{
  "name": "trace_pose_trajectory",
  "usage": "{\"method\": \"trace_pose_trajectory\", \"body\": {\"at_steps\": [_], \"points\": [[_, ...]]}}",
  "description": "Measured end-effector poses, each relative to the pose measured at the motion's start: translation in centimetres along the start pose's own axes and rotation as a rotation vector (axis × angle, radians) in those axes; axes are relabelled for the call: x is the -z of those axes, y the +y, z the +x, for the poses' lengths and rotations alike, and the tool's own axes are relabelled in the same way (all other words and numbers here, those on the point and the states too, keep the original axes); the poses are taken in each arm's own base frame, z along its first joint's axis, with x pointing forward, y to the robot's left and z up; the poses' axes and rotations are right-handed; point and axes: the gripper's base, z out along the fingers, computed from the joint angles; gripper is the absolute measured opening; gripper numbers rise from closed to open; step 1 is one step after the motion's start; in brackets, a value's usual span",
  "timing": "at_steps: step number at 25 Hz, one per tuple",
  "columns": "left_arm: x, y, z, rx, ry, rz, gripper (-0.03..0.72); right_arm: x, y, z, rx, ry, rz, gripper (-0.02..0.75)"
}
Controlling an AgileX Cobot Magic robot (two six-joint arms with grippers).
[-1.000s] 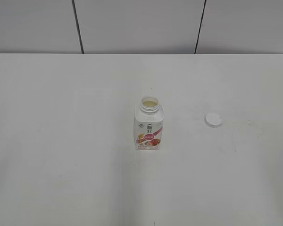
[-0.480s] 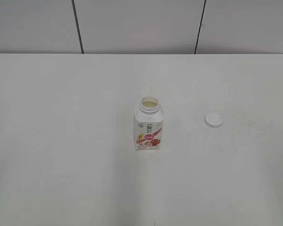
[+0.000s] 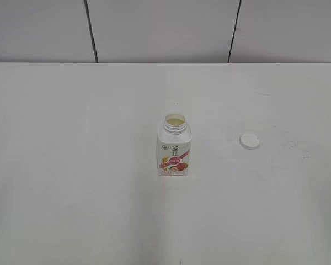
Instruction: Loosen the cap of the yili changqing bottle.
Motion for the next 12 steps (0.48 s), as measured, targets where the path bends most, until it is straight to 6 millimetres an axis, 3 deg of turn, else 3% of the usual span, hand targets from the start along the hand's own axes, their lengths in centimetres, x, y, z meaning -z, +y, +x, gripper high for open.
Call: {"method": "trace_pose_trajectory", "body": {"at_steps": [12], "points": [[0.04, -0.07, 0.02, 0.039, 0.000, -0.081, 0.524, 0.00, 0.00, 0.00, -0.001, 0.000, 0.001, 0.587]]}}
